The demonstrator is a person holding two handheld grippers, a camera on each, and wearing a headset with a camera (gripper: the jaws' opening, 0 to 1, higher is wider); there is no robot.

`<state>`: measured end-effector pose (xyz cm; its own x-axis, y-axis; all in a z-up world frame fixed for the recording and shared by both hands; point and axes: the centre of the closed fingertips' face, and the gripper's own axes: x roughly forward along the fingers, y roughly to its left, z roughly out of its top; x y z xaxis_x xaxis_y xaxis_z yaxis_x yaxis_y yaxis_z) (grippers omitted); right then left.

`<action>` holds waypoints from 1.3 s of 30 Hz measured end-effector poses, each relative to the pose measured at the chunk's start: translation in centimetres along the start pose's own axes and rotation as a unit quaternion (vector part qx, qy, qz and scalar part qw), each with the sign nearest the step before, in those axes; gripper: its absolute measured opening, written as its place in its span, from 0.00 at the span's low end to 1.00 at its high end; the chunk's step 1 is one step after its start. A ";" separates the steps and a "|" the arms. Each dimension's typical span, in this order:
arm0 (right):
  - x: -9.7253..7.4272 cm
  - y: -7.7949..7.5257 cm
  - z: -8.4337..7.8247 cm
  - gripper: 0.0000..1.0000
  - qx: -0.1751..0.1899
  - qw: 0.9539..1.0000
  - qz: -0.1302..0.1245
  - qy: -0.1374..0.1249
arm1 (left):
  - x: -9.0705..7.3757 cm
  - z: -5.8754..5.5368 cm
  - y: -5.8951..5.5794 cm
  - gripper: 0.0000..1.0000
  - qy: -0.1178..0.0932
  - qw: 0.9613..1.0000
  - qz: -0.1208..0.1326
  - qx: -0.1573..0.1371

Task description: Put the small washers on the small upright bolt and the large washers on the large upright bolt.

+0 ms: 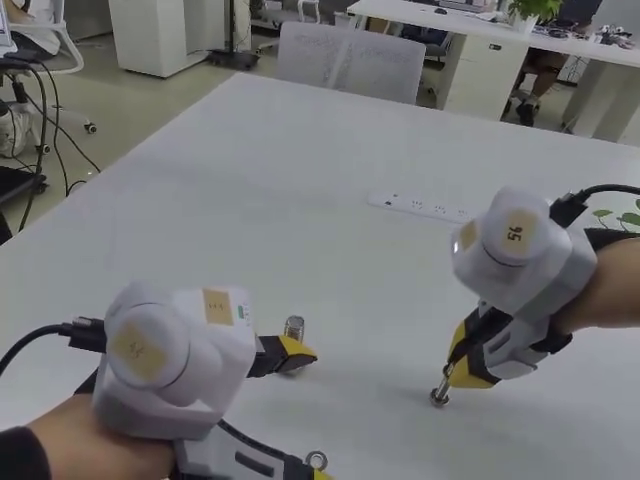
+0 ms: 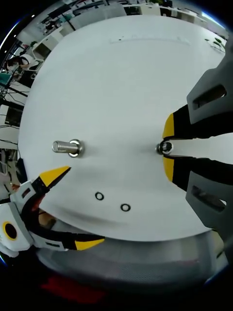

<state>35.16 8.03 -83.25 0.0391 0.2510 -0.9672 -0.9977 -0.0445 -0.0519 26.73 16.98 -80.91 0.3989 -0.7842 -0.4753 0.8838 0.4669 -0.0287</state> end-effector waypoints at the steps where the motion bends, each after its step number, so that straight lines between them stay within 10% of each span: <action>1: 0.1 0.0 0.0 0.14 0.001 1.000 0.001 0.000 | 0.0 0.0 0.0 0.76 0.000 1.000 0.000 0.000; 39: 3.1 0.3 -1.0 0.16 0.006 1.000 0.011 0.004 | 0.4 -0.2 0.1 0.75 0.006 1.000 -0.002 -0.004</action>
<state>35.00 7.86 -86.47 0.0175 0.2426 -0.9700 -0.9989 -0.0383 -0.0276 26.92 16.84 -81.28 0.3918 -0.7812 -0.4860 0.8834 0.4670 -0.0385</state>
